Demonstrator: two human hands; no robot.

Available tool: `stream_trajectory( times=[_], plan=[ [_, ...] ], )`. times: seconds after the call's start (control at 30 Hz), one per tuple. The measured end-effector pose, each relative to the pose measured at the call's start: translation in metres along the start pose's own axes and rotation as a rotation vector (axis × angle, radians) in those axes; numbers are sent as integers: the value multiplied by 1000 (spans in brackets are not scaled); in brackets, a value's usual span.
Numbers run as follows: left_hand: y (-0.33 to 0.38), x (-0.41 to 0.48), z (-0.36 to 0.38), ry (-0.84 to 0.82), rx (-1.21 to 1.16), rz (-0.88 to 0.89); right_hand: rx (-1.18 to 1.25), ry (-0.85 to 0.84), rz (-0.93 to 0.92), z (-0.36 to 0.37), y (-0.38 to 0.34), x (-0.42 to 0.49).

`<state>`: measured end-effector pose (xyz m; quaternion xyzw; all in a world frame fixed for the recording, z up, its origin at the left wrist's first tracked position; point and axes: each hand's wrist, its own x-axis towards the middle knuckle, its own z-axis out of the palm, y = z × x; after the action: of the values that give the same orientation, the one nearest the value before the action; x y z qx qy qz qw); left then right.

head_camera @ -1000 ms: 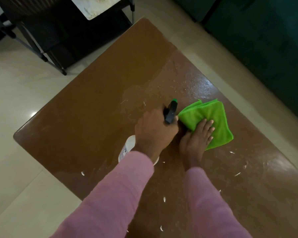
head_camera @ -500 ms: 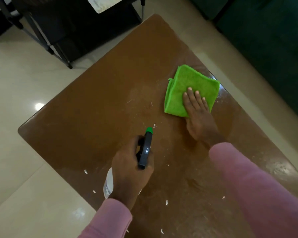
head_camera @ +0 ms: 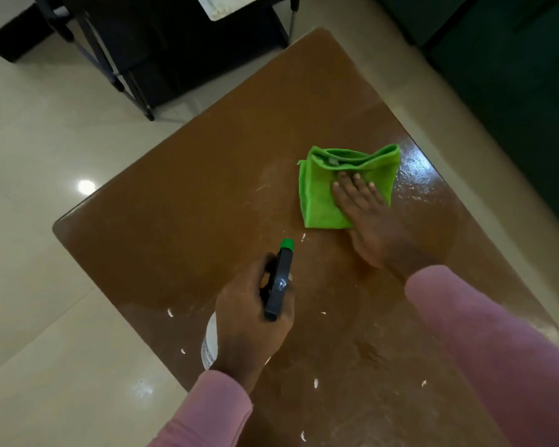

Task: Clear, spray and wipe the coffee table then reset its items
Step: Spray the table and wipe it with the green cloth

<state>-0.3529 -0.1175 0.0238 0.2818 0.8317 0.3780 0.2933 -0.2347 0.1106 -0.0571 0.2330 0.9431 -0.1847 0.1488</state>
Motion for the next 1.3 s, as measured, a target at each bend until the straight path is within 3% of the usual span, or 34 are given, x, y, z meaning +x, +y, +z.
stream_trajectory(
  times=[0.13,0.23,0.3,0.4,0.5,0.57,0.63,0.73,0.8,0.9,1.0,1.07,1.17,1.3],
  plan=[
    [1,0,2,-1,-19,4,109,165,372,-26,43,43],
    [2,-1,5,2,6,35,160,205,563,-31,17,74],
    [3,-4,3,10,7,47,121,175,463,-22,-19,72],
    [3,-6,0,18,-41,31,32,43,117,9,-75,36],
    [-1,-9,-6,10,-66,55,-53,-4,-159,12,-69,12],
    [-2,-14,-10,-12,-65,60,-109,92,-69,7,-40,24],
    [-6,-21,-11,-24,-82,26,2,89,206,-9,-23,45],
    [-19,-33,-11,-30,-123,-132,89,130,419,-13,-51,69],
    [-31,-47,-14,-1,-155,-201,65,140,317,1,-90,62],
    [-45,-71,-26,26,-179,-233,13,54,27,40,-151,21],
    [-55,-90,-43,44,-163,-235,-80,11,-206,49,-160,-7],
    [-62,-98,-55,52,-139,-272,-66,11,-135,40,-133,3],
    [-73,-106,-70,34,-113,-316,20,83,172,22,-104,29],
    [-90,-111,-82,20,-103,-339,100,116,328,28,-144,42]
  ],
)
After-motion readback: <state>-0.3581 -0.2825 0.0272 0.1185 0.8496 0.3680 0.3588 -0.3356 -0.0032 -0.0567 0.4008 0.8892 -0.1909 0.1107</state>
